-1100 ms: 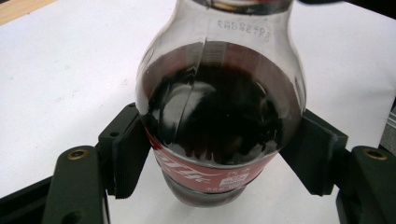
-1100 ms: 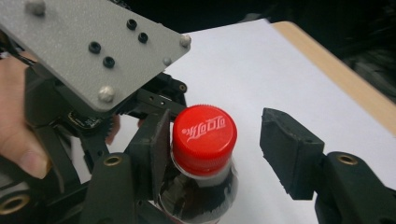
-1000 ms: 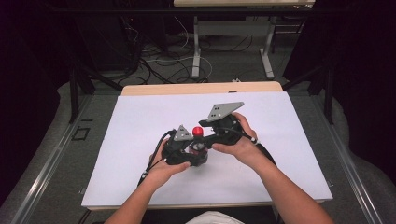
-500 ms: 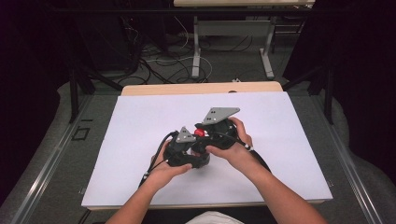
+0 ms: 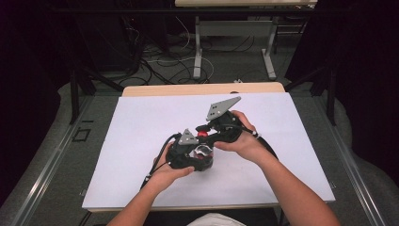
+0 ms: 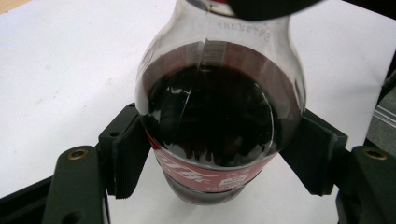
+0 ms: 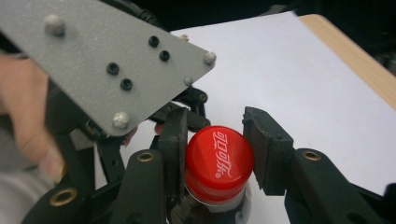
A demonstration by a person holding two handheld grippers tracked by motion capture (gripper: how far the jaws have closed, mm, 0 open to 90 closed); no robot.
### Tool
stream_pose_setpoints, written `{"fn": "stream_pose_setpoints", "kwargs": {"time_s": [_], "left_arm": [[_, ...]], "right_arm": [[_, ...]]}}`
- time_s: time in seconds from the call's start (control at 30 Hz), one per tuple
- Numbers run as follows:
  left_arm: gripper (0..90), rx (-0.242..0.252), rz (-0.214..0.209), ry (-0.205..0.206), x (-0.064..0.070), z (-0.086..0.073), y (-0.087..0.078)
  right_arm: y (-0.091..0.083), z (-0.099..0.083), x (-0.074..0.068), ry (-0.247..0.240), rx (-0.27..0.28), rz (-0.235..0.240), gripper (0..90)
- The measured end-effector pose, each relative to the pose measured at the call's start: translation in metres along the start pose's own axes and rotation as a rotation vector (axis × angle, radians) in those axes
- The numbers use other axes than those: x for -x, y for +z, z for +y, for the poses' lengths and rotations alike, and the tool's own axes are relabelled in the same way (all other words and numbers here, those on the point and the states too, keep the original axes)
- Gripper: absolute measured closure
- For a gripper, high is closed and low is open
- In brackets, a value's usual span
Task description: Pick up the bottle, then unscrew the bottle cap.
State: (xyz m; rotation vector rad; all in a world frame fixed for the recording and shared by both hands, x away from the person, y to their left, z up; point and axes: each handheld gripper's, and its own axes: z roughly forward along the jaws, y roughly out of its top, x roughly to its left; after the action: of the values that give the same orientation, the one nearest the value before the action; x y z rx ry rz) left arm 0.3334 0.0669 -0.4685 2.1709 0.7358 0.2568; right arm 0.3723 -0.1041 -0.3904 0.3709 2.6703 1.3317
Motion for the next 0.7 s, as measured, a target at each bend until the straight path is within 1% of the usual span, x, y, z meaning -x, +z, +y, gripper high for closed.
{"fn": "stream_pose_setpoints", "kwargs": {"time_s": [0.03, 0.07, 0.13, 0.17, 0.2, 0.23, 0.27, 0.3, 0.33, 0.37, 0.4, 0.43, 0.47, 0.5, 0.53, 0.57, 0.6, 0.63, 0.67, 0.7], "left_arm": [[30.0, 0.0, -0.002, 0.002, 0.0, 0.0, 0.0], [30.0, 0.001, -0.003, 0.008, 0.001, 0.0, 0.0], [30.1, -0.003, -0.011, 0.009, 0.001, 0.001, 0.0], [30.0, -0.002, -0.011, 0.008, 0.001, 0.001, 0.0], [30.0, -0.002, -0.009, 0.009, 0.0, 0.001, 0.0], [30.0, -0.003, -0.005, 0.007, 0.0, 0.001, 0.0], [30.0, 0.006, 0.001, 0.007, -0.001, 0.0, 0.0], [30.0, -0.009, -0.013, 0.004, -0.002, 0.001, -0.002], [30.0, -0.014, -0.009, 0.009, -0.003, 0.001, -0.003], [30.0, 0.011, 0.006, 0.0, -0.003, 0.0, -0.001], [30.0, 0.007, 0.009, -0.006, -0.004, -0.001, -0.002], [30.0, 0.0, 0.008, -0.01, -0.004, -0.001, -0.003], [30.0, 0.002, 0.01, -0.014, -0.005, -0.001, -0.004], [30.0, 0.009, 0.019, -0.007, -0.007, 0.0, -0.005], [30.0, 0.012, 0.021, -0.01, -0.007, 0.0, -0.005], [30.0, 0.015, 0.025, -0.011, -0.008, 0.0, -0.006], [30.0, 0.015, 0.023, -0.017, -0.008, 0.0, -0.006], [30.0, 0.015, 0.023, -0.021, -0.009, 0.0, -0.007], [30.0, 0.019, 0.027, -0.023, -0.009, 0.0, -0.007], [30.0, 0.013, 0.028, -0.028, -0.009, 0.0, -0.007]], "right_arm": [[0.0, 0.001, 0.003, -0.017, -0.008, 0.032, 61.7], [-0.001, 0.001, 0.004, -0.035, -0.022, 0.05, 61.7], [-0.002, 0.002, 0.007, -0.076, -0.032, 0.083, 61.5], [-0.002, 0.003, 0.008, -0.08, -0.032, 0.088, 61.3], [-0.003, 0.002, 0.008, -0.066, -0.028, 0.085, 60.9], [-0.003, 0.002, 0.007, -0.062, -0.021, 0.073, 59.7], [-0.002, 0.002, 0.006, -0.071, -0.019, 0.059, 56.8], [-0.003, 0.002, 0.004, -0.067, -0.021, 0.041, 53.9], [-0.003, 0.002, 0.003, -0.059, -0.016, 0.021, 50.6], [-0.003, 0.002, 0.001, -0.058, -0.013, 0.005, 48.5], [-0.003, 0.003, -0.002, -0.052, -0.014, -0.009, 46.4], [-0.003, 0.003, -0.004, -0.043, -0.012, -0.032, 45.4], [-0.003, 0.002, -0.007, -0.037, 0.002, -0.058, 45.2], [-0.004, 0.002, -0.008, -0.034, 0.007, -0.068, 44.7], [-0.005, 0.001, -0.01, -0.03, 0.024, -0.087, 44.6], [-0.005, 0.001, -0.013, -0.013, 0.033, -0.114, 44.3], [-0.006, 0.0, -0.015, -0.009, 0.033, -0.139, 44.2], [-0.007, -0.001, -0.017, -0.001, 0.045, -0.153, 44.2], [-0.008, -0.002, -0.018, 0.013, 0.061, -0.158, 44.2], [-0.008, -0.003, -0.02, 0.017, 0.073, -0.17, 44.2]]}}
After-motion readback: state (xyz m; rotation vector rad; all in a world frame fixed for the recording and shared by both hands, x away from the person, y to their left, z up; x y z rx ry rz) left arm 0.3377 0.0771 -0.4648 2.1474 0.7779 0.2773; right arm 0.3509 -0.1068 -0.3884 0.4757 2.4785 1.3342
